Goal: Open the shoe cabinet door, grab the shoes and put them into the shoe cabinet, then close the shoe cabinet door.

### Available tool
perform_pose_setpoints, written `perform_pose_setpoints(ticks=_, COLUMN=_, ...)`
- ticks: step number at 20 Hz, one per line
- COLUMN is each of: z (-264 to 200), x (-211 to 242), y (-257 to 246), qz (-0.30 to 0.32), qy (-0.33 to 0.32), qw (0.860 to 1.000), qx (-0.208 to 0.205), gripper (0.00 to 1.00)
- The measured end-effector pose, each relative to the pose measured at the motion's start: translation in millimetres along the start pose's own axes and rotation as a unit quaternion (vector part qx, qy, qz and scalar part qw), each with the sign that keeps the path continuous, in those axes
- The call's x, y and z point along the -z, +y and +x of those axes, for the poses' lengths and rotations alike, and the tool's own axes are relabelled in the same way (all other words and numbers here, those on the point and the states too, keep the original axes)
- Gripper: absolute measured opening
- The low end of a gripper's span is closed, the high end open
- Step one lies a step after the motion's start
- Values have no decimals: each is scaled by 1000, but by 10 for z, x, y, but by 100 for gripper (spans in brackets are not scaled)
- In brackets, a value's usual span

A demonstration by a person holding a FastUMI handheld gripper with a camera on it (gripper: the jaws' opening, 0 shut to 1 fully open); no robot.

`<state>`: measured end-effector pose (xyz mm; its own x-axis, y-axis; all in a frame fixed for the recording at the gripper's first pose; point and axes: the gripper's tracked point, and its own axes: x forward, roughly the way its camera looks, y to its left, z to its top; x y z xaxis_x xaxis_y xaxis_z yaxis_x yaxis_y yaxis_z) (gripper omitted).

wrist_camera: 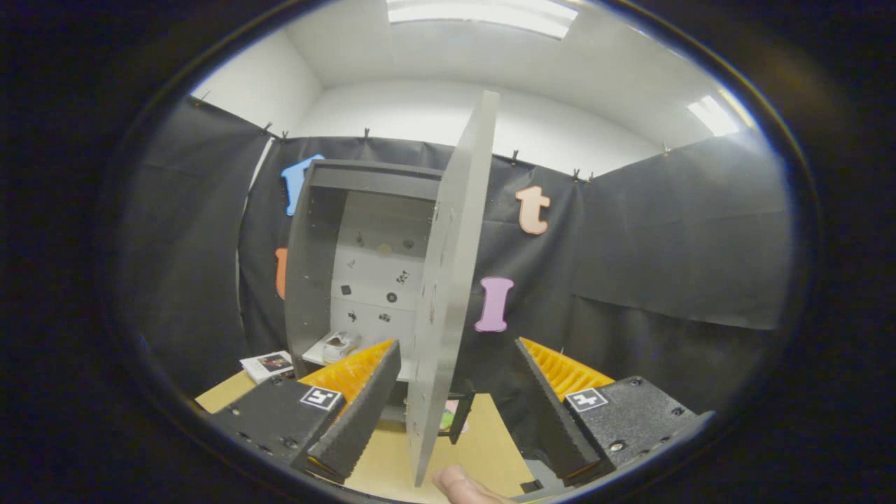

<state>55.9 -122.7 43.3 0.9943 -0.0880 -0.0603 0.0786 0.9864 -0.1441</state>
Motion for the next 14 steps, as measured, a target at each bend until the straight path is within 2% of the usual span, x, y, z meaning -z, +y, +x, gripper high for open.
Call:
perform_pose_setpoints(ticks=6, z=-98, x=103, y=-507, qz=8, qy=-21, qw=999, qx=-41, gripper=100)
perform_pose_setpoints(ticks=10, z=147, x=318, y=-1021, qz=17, qy=-8, qw=999, qx=-31, gripper=100)
perform_pose_setpoints(ticks=14, z=526, x=661, y=-1146, qz=28, qy=31, qw=998, qx=-55, gripper=100)
